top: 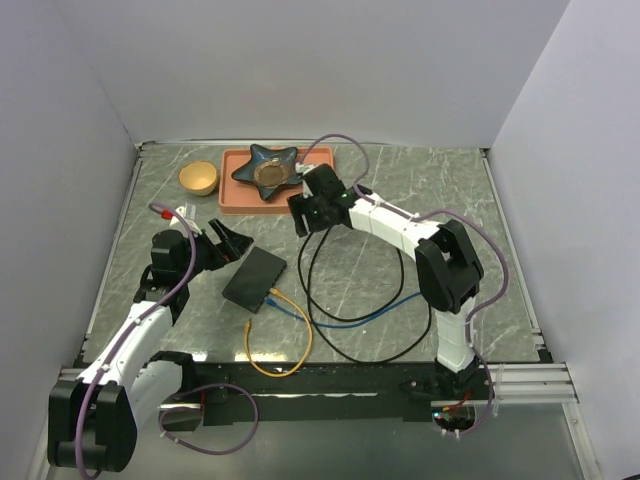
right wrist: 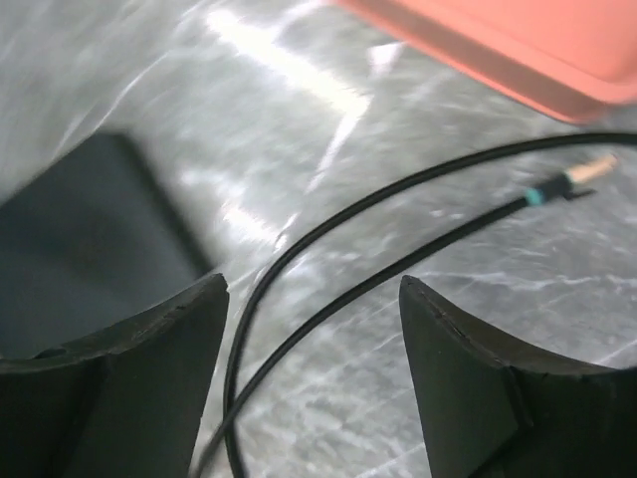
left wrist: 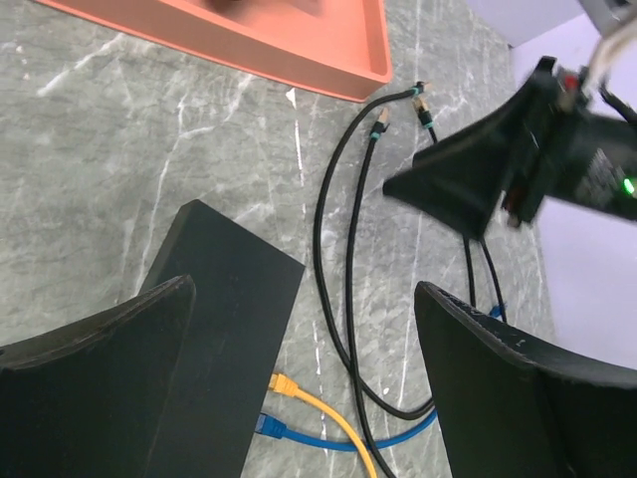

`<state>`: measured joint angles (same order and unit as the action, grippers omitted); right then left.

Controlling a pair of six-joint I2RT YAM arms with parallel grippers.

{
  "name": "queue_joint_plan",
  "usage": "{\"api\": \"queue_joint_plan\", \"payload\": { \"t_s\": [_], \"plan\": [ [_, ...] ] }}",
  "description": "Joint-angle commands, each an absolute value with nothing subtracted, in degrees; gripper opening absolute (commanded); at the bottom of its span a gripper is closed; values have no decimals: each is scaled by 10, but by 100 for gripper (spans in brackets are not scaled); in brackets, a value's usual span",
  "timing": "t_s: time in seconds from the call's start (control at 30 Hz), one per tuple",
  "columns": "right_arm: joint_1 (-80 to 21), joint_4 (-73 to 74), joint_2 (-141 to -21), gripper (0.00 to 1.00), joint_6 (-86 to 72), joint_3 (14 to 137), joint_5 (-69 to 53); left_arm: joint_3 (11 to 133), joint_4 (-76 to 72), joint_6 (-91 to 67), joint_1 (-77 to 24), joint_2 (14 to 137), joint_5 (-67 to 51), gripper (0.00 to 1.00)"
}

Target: Insert the plug into the switch port

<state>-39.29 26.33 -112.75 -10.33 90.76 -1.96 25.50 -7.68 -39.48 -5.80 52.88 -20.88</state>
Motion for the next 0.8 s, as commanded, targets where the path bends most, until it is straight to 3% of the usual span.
{"api": "queue_joint_plan", "payload": {
  "t_s": [0.0,0.2,0.43,0.63,0.73,0.77],
  "plan": [
    [-347,301,-1162,78,-199,940,13,273,-65,-374,-57,525,-196,99],
    [-332,315,-1189,69,-240,928,79,273,-75,-374,-56,533,-200,99],
    [-319,276,-1215,68,-264,918,58,272,-80,-371,-56,542,-206,99],
    [-316,337,-1283,66,-273,1005,86,270,-77,-368,-56,532,-203,99],
    [-316,352,-1290,62,-276,1023,85,272,-75,-369,-56,527,-205,99],
    [-316,359,-1293,53,-272,1034,84,269,-80,-370,-56,525,-206,99]
  ]
}}
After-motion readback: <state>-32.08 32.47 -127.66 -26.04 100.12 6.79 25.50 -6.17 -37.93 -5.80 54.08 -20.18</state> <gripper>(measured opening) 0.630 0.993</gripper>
